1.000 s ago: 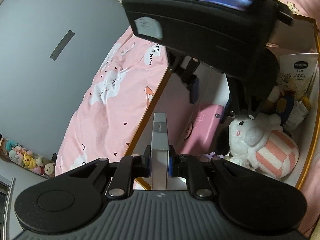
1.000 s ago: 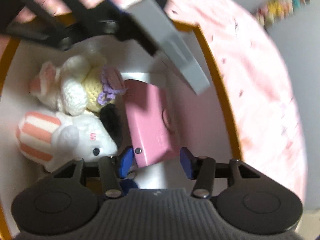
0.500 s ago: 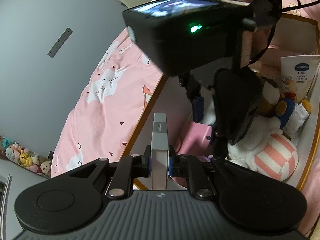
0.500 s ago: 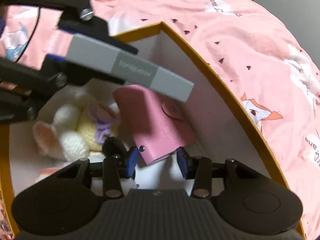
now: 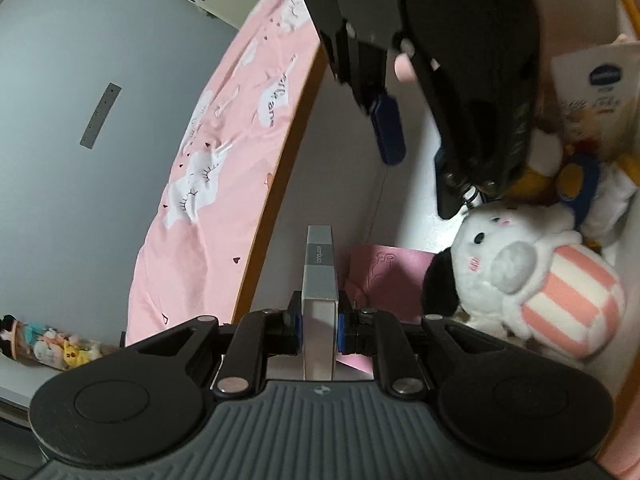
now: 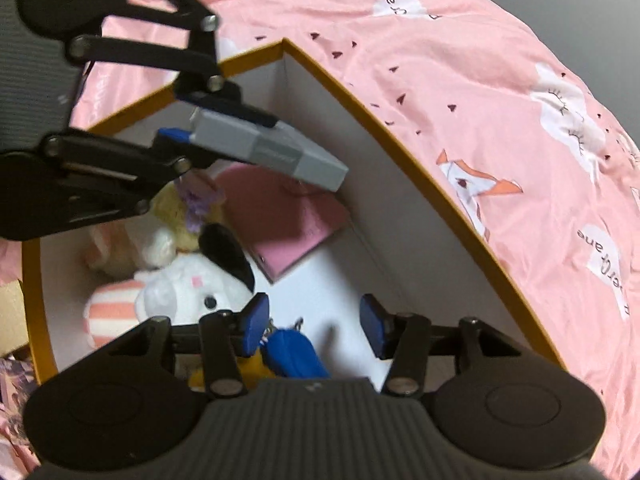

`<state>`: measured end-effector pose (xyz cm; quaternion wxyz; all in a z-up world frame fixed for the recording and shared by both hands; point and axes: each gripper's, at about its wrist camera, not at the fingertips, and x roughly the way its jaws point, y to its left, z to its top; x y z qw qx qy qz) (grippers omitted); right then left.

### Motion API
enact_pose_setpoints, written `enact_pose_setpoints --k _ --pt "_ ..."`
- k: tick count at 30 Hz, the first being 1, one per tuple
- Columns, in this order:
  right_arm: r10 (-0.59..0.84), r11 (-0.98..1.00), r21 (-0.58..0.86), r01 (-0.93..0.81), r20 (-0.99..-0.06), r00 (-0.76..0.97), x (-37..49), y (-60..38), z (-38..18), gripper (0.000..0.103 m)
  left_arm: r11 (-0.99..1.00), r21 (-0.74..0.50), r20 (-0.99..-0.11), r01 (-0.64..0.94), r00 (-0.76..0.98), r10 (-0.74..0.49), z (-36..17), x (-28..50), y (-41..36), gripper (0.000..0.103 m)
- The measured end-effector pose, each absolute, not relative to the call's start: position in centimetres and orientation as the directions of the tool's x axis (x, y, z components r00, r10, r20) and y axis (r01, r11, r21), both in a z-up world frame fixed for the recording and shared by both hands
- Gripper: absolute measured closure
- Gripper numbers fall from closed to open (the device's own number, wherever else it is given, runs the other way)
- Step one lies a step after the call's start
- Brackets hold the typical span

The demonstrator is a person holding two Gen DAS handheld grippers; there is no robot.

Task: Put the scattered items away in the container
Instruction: 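Lower the grey box into the orange box and open the left tool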

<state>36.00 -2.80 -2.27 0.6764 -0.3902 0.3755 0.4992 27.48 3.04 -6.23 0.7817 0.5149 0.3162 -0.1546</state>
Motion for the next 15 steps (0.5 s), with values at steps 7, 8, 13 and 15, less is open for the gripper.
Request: enact_pose_setpoints --k 7,8,13,15 --pt "0.392 0.219 -0.162 -0.962 -0.888 0.239 35.7 -3.5 -1.9 0.050 0.469 0.689 -0.689 0.552 0.700 0.189 -7.9 30.2 1.5 0.086" --pt "0.393 0.223 -0.160 -0.962 -0.888 0.239 35.8 -3.6 -1.9 0.050 0.477 0.689 -0.691 0.546 0.693 0.206 -8.1 30.7 1.4 0.086" --pt "0.397 0.233 -0.154 -0.960 -0.886 0.238 35.7 -3.9 -1.8 0.050 0.590 0.586 -0.766 0.556 0.617 0.179 -7.5 32.4 2.3 0.070" --pt "0.400 0.237 -0.151 -0.960 -0.885 0.238 35.7 -4.0 -1.7 0.050 0.649 0.514 -0.799 0.561 0.589 0.122 -6.4 32.8 3.0 0.060"
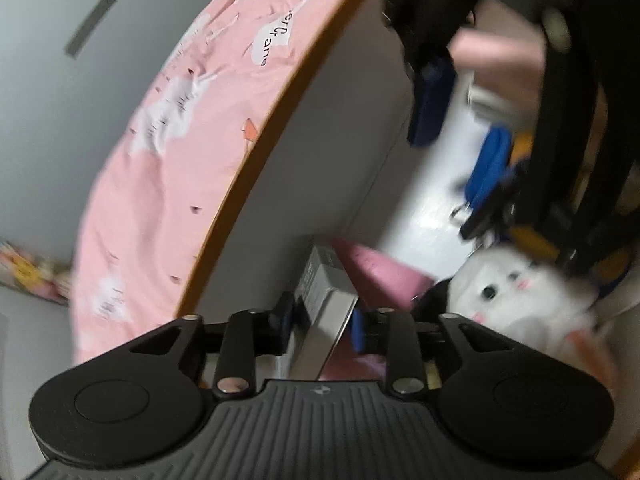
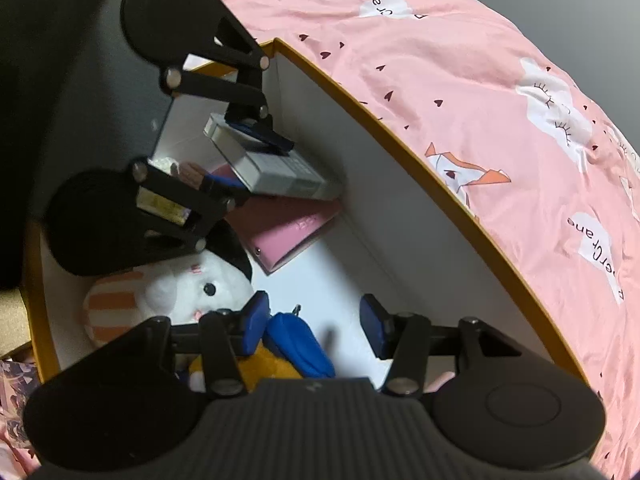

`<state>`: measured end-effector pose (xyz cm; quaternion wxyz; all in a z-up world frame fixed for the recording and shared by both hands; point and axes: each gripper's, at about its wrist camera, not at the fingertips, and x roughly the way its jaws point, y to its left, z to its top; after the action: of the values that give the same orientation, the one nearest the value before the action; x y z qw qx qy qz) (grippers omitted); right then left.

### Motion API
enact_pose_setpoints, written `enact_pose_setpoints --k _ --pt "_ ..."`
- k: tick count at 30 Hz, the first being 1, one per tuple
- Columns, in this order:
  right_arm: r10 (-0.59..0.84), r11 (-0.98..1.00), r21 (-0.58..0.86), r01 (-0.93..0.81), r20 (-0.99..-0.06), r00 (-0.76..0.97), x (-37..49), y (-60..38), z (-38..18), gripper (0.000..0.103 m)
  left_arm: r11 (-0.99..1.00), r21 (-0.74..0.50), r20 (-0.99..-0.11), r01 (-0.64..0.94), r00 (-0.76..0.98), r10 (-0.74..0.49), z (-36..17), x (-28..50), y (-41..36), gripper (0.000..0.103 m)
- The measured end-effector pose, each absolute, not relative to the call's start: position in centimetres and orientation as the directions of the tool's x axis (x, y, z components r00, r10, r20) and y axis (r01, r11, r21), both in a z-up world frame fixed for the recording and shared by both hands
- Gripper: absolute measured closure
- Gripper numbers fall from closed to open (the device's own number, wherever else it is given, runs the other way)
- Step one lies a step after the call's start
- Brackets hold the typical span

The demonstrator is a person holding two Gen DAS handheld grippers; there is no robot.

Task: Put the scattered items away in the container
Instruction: 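Lower the grey box into the orange box and open the left tool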

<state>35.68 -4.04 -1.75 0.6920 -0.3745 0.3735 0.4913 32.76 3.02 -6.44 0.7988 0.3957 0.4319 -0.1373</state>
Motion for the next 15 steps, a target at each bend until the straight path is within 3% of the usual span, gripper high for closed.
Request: enact_pose_setpoints --k 2,11,15 --pt "0.403 0.242 -0.146 -0.959 -0.884 0.236 35.7 -4.1 -1.7 0.050 0.681 0.473 -0.809 0.559 0.582 0.083 -5.4 32.9 3.7 0.052" --pt "0.420 0.275 -0.090 -0.957 -0.885 0.203 35.9 -3.4 -1.6 0.050 0.760 0.282 -0.861 0.585 0.504 -0.068 -3.0 32.2 5.6 0.052" --pt "0.422 0.267 -0.082 -0.960 -0.886 0.193 38.5 -4.2 -1.9 0.054 0.770 0.294 -0.864 0.566 0.501 -0.039 -3.2 31.9 5.8 0.054"
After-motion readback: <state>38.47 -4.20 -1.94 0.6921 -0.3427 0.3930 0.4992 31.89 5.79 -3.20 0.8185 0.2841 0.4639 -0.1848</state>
